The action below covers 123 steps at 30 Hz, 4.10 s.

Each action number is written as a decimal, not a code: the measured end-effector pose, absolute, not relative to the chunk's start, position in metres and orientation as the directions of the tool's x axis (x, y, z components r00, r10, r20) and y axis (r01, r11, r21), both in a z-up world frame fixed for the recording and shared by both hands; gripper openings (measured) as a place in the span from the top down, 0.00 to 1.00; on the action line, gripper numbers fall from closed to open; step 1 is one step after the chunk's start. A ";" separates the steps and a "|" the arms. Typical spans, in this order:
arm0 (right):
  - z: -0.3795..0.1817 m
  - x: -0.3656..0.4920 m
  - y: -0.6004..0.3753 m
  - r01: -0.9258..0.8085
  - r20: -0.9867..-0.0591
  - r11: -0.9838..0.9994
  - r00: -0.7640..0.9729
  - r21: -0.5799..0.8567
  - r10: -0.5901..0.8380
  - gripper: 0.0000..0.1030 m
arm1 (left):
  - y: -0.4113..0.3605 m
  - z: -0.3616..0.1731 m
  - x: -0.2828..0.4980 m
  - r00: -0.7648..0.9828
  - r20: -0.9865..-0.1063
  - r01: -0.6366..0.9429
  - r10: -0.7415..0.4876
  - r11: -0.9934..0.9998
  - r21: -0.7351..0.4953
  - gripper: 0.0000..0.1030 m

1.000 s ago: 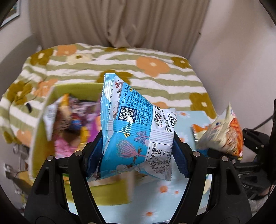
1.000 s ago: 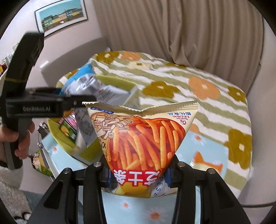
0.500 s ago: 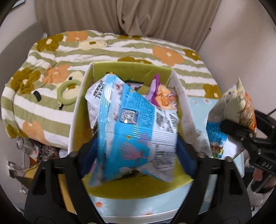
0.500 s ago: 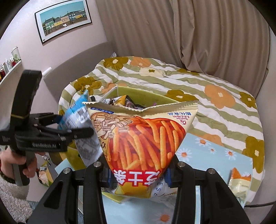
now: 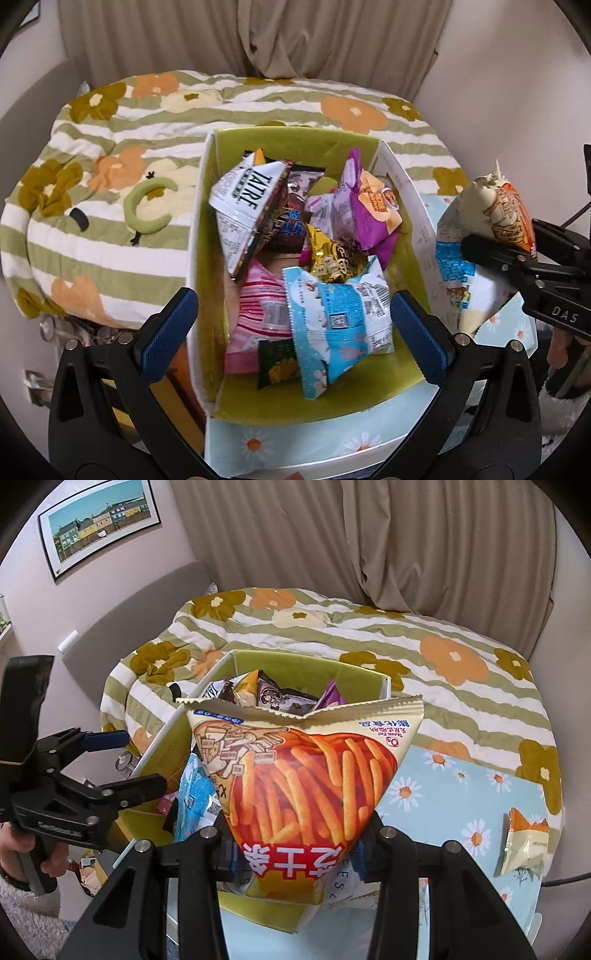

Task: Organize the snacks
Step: 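Carry both bags over the box and open both tools to drop them inside, then move both tools back from the box toward the last snacks, then grasp the grey printed bag with left tool while right tool grasps the cream-orange bag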

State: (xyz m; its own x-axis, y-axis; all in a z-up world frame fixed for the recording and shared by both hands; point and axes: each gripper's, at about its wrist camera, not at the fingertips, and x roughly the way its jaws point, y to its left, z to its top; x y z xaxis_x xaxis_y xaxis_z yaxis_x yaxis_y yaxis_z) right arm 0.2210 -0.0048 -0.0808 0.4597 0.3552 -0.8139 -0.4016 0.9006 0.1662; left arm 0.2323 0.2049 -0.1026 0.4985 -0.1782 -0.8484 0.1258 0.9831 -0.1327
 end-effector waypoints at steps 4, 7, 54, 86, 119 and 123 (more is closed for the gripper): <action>-0.085 0.230 0.010 -0.401 -0.823 0.899 0.440 0.178 0.359 0.60 | 0.215 -0.102 0.233 0.499 -0.852 0.118 -0.161 0.986 -0.118 0.00; -0.086 0.240 0.023 -0.414 -0.823 0.892 0.431 0.184 0.370 0.60 | 0.221 -0.102 0.234 0.498 -0.853 0.110 -0.154 0.987 -0.114 0.00; -0.034 0.182 -0.163 -0.195 -0.735 0.965 0.626 0.176 0.261 0.01 | 0.077 -0.064 0.190 0.551 -0.814 0.141 -0.181 0.982 -0.123 0.00; -0.198 0.261 -0.335 -0.126 -0.880 0.968 0.404 0.215 0.249 0.01 | -0.158 -0.259 0.254 0.399 -0.853 0.169 0.336 0.887 0.429 0.00; -0.251 0.304 -0.324 -0.122 -0.911 0.989 0.392 0.089 0.130 0.01 | -0.135 -0.258 0.290 0.348 -0.932 0.173 0.106 0.969 0.175 0.31; -0.254 0.298 -0.319 -0.144 -0.902 0.987 0.414 0.071 0.125 0.11 | -0.135 -0.255 0.290 0.354 -0.931 0.160 0.091 0.975 0.156 0.33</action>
State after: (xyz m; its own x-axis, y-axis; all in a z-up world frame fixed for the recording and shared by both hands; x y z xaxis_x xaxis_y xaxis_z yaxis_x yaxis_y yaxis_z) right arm 0.2983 -0.3190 -0.2537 0.4137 0.1252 -0.9018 -0.1437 0.9871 0.0711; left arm 0.2898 -0.1346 -0.2548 0.3537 0.0906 -0.9310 0.1603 0.9747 0.1558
